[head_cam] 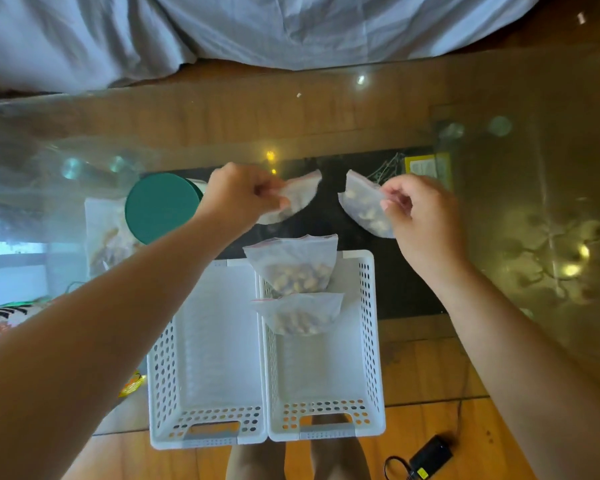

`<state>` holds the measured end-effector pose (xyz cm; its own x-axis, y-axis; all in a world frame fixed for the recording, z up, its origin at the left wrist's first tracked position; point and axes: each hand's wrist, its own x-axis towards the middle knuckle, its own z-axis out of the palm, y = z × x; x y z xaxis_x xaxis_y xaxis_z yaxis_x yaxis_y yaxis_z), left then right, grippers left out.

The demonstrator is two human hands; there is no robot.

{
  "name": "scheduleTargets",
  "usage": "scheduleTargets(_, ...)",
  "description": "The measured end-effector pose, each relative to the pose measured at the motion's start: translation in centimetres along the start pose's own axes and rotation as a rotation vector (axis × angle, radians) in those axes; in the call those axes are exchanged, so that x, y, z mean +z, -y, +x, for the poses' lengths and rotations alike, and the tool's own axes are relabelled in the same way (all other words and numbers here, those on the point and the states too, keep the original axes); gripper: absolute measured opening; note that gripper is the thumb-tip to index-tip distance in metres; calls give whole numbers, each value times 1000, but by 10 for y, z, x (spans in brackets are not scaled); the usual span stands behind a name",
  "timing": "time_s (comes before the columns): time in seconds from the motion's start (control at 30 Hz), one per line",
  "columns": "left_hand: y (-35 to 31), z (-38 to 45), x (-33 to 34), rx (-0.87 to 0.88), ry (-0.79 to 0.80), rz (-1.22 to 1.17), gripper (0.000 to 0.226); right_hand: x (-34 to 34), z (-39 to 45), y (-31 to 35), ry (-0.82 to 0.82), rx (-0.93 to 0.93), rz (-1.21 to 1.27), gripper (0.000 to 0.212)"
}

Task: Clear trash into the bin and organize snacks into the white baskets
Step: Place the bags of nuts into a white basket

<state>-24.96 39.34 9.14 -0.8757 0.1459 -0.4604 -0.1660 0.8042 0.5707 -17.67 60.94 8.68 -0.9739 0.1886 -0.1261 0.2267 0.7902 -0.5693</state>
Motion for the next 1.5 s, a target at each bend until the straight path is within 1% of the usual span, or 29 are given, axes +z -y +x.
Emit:
scheduleTargets(0.07, 6, 6, 9, -103, -79, -37, 20, 14, 7, -11, 37, 78, -55, 17)
scheduleTargets(0.13, 7, 7, 18, -159, -119, -72, 20, 22, 9, -17, 0, 116, -69, 19)
scheduleTargets(0.17, 6, 6, 22, -143, -96, -54, 21, 25, 8, -18, -6, 98, -57, 17)
scheduleTargets(0.2, 4, 5, 26, -102, -43, -24, 21, 26, 7, -18, 25, 52, -42, 16)
scheduleTargets(0.27, -1, 2, 28, -20, 62, 12, 20, 26, 3, -18, 142, -43, -12, 17)
scheduleTargets(0.3, -1, 3, 28, -18, 57, 16, 20, 25, 2, -21, 152, -32, 3, 18)
scheduleTargets(0.33, 0, 5, 26, -39, 5, 15, 20, 22, 4, -24, 106, 23, 28, 18)
scheduleTargets(0.4, 3, 10, 18, -94, -153, -13, 24, 15, 9, -30, -45, 156, 53, 22)
scheduleTargets(0.43, 3, 12, 15, -101, -199, -37, 23, 12, 10, -32, -78, 176, 40, 23)
scheduleTargets(0.47, 1, 12, 13, -81, -210, -55, 22, 10, 10, -31, -76, 153, 31, 24)
scheduleTargets(0.57, -6, 7, 13, 55, -151, -70, 22, 5, 7, -18, -61, 51, 87, 22)
scheduleTargets(0.63, -5, 4, 11, 89, -145, -74, 22, -1, 5, -16, -121, 32, 146, 18)
scheduleTargets(0.67, -4, 4, 10, 85, -144, -61, 23, -2, 6, -16, -141, 30, 143, 19)
scheduleTargets(0.73, 0, 5, 9, 53, -110, -4, 31, -1, 9, -19, -93, 84, 97, 12)
scheduleTargets(0.8, 4, 7, 11, -1, -54, 41, 40, 4, 13, -23, -25, 148, 55, 22)
scheduleTargets(0.9, 7, 8, 15, -44, -80, 73, 31, 11, 18, -22, 13, 148, 2, 14)
scheduleTargets(1.0, 4, 3, 16, -34, -136, 27, 30, 6, 16, -20, -67, 121, -12, 24)
scheduleTargets(1.07, 3, 2, 16, -46, -122, 22, 30, 3, 13, -20, -117, 105, 12, 25)
scheduleTargets(1.17, 5, 0, 14, -79, -99, 10, 28, 7, 9, -25, -1, 170, -34, 16)
scheduleTargets(1.23, 2, -2, 11, -62, -131, -44, 23, 11, 7, -28, 49, 212, -47, 19)
scheduleTargets(1.27, 0, -4, 9, -40, -158, -74, 21, 12, 6, -28, 48, 225, -40, 20)
scheduleTargets(1.4, -11, -23, -5, 57, -235, -116, 28, 2, -5, -21, -32, 217, 48, 17)
scheduleTargets(1.5, -16, -48, -24, 135, -320, -101, 27, -13, -21, -13, -60, 199, 96, 22)
